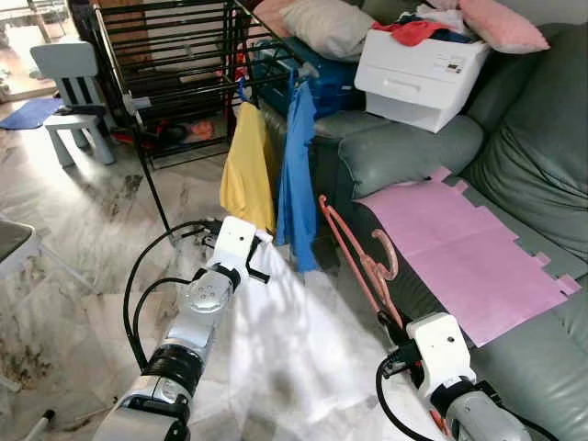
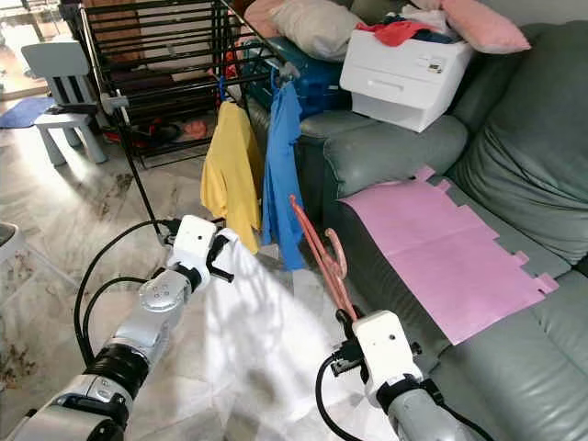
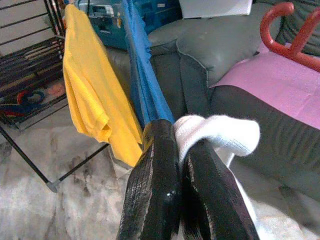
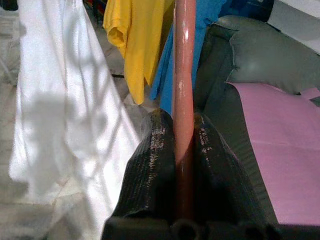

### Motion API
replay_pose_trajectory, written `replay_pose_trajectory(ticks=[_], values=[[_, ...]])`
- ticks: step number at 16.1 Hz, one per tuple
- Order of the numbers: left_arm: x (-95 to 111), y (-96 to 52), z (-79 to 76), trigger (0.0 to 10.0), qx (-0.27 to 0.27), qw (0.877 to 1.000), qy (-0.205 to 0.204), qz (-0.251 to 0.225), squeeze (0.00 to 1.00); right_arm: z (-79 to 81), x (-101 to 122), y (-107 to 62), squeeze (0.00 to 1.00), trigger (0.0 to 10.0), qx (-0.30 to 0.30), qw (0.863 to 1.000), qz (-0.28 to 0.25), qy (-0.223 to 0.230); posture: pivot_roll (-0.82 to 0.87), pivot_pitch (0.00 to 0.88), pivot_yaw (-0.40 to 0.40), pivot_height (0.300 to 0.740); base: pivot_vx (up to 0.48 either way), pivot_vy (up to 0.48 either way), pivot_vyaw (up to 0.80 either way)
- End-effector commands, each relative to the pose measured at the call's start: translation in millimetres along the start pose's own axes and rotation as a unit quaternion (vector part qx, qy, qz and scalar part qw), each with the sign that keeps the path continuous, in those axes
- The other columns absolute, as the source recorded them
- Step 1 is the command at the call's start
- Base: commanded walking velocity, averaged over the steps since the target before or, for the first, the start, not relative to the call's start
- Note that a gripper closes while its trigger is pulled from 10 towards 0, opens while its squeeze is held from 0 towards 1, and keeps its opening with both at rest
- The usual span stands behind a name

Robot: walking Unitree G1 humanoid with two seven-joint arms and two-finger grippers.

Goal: Hang hanger

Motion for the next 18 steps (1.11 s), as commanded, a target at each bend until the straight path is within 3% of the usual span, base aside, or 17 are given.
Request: replay_pose_trajectory(ticks=[1, 3, 4, 8, 11, 14, 18], values=[[18.0, 5.6, 0.4, 10.0, -0.003, 1.000, 0.006, -0.027, 0.00, 0.7, 2.4, -1.1, 0.00, 10.0, 0.011, 1.000, -0.002, 0.002, -0.06, 0.000, 0.016, 0.740, 0.000, 0.000, 0.00], [18.3, 6.1, 0.6, 10.0, -0.003, 1.000, 0.013, -0.026, 0.00, 6.2, 5.1, -5.0, 0.00, 10.0, 0.035, 0.999, -0.007, 0.015, -0.06, 0.000, 0.021, 0.740, 0.000, 0.000, 0.00], [19.9, 6.8, 0.4, 10.0, -0.005, 0.999, 0.026, -0.032, 0.00, 14.0, 7.0, -13.4, 0.00, 10.0, 0.075, 0.997, -0.012, 0.011, -0.06, 0.000, 0.022, 0.740, 0.000, 0.000, 0.00], [31.6, 13.4, 4.7, 10.0, 0.018, 0.997, 0.066, -0.043, 0.00, 25.7, -3.0, -31.2, 0.00, 10.0, 0.154, 0.988, 0.022, -0.006, -0.07, 0.000, 0.024, 0.740, 0.000, 0.000, 0.00], [39.6, 17.3, 0.3, 10.0, 0.000, 0.998, 0.045, -0.047, 0.00, 27.3, -1.6, -36.2, 0.00, 10.0, 0.189, 0.982, 0.022, 0.004, -0.06, 0.000, 0.026, 0.740, 0.000, 0.000, 0.00], [43.3, 19.7, -6.9, 10.0, -0.023, 0.996, 0.073, -0.045, 0.00, 26.9, 0.2, -34.3, 0.00, 10.0, 0.195, 0.981, 0.019, 0.003, -0.06, 0.000, 0.024, 0.740, 0.000, 0.000, 0.00], [45.5, 19.3, -15.9, 10.0, -0.069, 0.995, 0.052, -0.043, 0.00, 18.4, -0.9, -30.8, 0.00, 10.0, 0.180, 0.983, 0.020, -0.007, -0.06, 0.000, 0.027, 0.740, 0.000, 0.000, 0.00]])
Point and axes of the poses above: a point about 5 cm out from each wrist's last joint towards the gripper, its own y axis pointing out of the wrist towards the gripper, its own x axis along the axis of the wrist's last joint, z = x × y, the point moved 4 cm from there along y, pointing out of the wrist towards the gripper, and after that the axes turned 14 degrees about -y, right-handed, at the moved point
